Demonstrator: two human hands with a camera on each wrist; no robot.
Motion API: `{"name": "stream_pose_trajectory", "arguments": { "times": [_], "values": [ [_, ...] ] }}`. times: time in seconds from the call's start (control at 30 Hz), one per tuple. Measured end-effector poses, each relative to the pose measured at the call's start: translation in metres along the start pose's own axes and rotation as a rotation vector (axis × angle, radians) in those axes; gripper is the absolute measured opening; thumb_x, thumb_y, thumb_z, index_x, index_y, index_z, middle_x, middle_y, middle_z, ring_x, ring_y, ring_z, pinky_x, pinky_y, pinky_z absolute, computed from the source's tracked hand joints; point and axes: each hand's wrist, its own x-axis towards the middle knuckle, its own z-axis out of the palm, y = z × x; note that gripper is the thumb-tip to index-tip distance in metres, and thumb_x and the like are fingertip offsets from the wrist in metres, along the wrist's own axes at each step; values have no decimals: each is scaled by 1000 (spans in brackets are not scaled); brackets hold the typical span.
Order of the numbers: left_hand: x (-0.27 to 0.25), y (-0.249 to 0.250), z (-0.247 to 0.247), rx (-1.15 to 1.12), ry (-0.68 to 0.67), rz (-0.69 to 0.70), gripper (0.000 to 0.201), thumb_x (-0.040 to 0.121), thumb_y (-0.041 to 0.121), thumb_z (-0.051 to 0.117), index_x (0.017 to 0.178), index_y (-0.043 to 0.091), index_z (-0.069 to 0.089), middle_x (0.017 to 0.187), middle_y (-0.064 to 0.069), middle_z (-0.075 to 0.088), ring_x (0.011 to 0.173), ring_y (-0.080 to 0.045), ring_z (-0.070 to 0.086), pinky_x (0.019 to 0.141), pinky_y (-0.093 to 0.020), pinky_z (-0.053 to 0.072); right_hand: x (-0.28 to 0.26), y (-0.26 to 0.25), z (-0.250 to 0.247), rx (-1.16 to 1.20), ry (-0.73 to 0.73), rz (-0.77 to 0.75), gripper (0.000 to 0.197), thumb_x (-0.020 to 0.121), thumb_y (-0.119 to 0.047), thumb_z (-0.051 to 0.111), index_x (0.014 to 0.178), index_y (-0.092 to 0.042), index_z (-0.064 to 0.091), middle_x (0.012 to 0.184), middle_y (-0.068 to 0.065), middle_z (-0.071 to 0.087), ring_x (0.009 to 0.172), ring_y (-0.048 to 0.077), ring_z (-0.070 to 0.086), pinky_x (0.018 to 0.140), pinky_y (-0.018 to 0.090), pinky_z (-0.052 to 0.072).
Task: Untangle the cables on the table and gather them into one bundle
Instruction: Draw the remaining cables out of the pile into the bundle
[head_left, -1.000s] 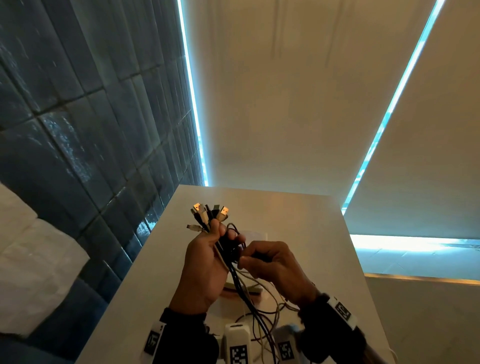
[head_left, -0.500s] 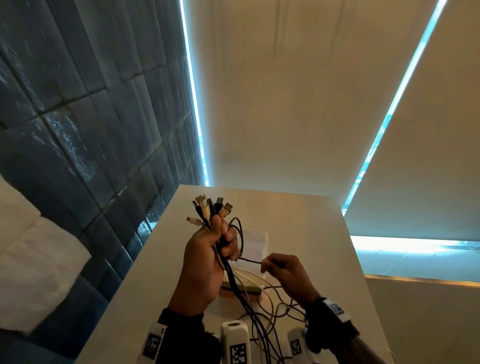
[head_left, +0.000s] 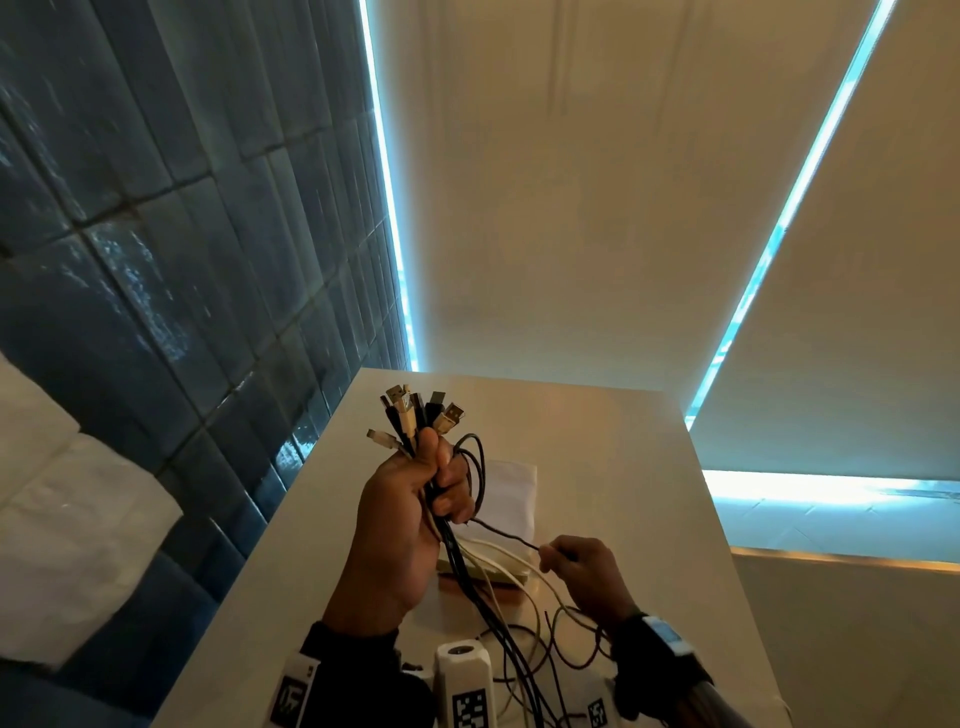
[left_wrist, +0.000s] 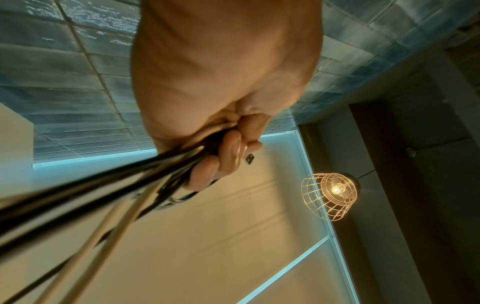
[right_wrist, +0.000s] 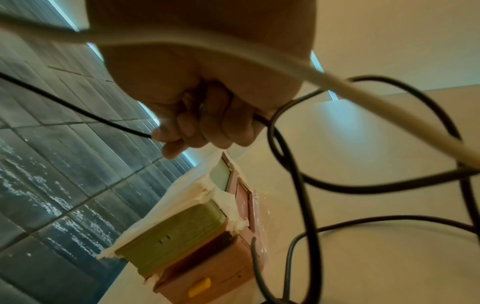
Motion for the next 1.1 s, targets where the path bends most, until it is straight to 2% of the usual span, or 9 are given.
{"name": "stream_pose_trajectory", "arguments": {
  "times": [0.13,0.23,0.37,0.5,0.63,0.73,0.87,1.0,1.1],
  "values": [
    [3,0,-3,-11,40,-19,32,96,28,37,69,13,43,56,4,33,45,-8,27,44,-22,29,-1,-2,-2,-57,-3,21,33,90,-26,63,57,-29,64,57,5,61,53,7,48,54,16,35],
    [5,-2,-5,35,73,-32,37,101,26,33,67,13,43,56,4,32,44,-8,27,44,-23,28,0,-11,-5,-14,51,71,30,89,-23,64,60,-20,68,59,7,63,55,10,50,55,20,36],
    [10,-9,-8,101,150,-38,36,102,26,34,69,14,43,54,5,32,41,-7,27,41,-22,28,-1,-47,-19,352,164,170,24,89,-12,62,66,-6,68,49,0,47,45,13,39,47,28,30],
    [14,-19,-6,121,183,-71,34,102,26,33,71,14,41,53,6,34,41,-7,28,41,-22,28,-13,-106,-35,666,70,6,17,92,-9,59,79,-3,68,55,3,41,45,11,30,43,24,22],
    [14,-25,0,140,213,-78,33,103,27,33,73,14,41,56,4,38,44,-8,32,44,-24,30,-28,-146,-42,639,-35,-220,14,93,-7,58,86,-3,69,55,-2,45,49,10,33,44,21,25],
    [12,-25,3,121,253,-63,32,102,26,35,76,11,46,59,-1,51,54,-14,44,53,-28,35,-35,-160,-42,584,-117,-341,14,93,-4,58,84,-2,69,58,-5,52,55,8,42,49,18,33],
    [10,-22,4,-44,199,-70,30,100,27,37,78,12,51,70,-7,60,71,-21,54,65,-33,44,-38,-161,-43,602,-245,-355,13,84,-9,59,82,-2,70,60,-8,59,55,3,46,53,13,36],
    [8,-22,2,-106,103,-39,27,91,33,42,75,12,46,68,-5,50,72,-22,55,68,-37,42,-34,-150,-44,582,-277,-315,14,80,-11,60,75,-2,71,57,-3,53,54,8,43,53,15,34],
    [7,-22,4,-135,61,-4,32,97,32,35,75,12,44,68,-3,47,67,-20,56,69,-37,46,-30,-138,-45,574,-279,-280,15,82,-15,61,74,-9,72,57,-6,51,56,8,39,55,16,32]
  ]
}}
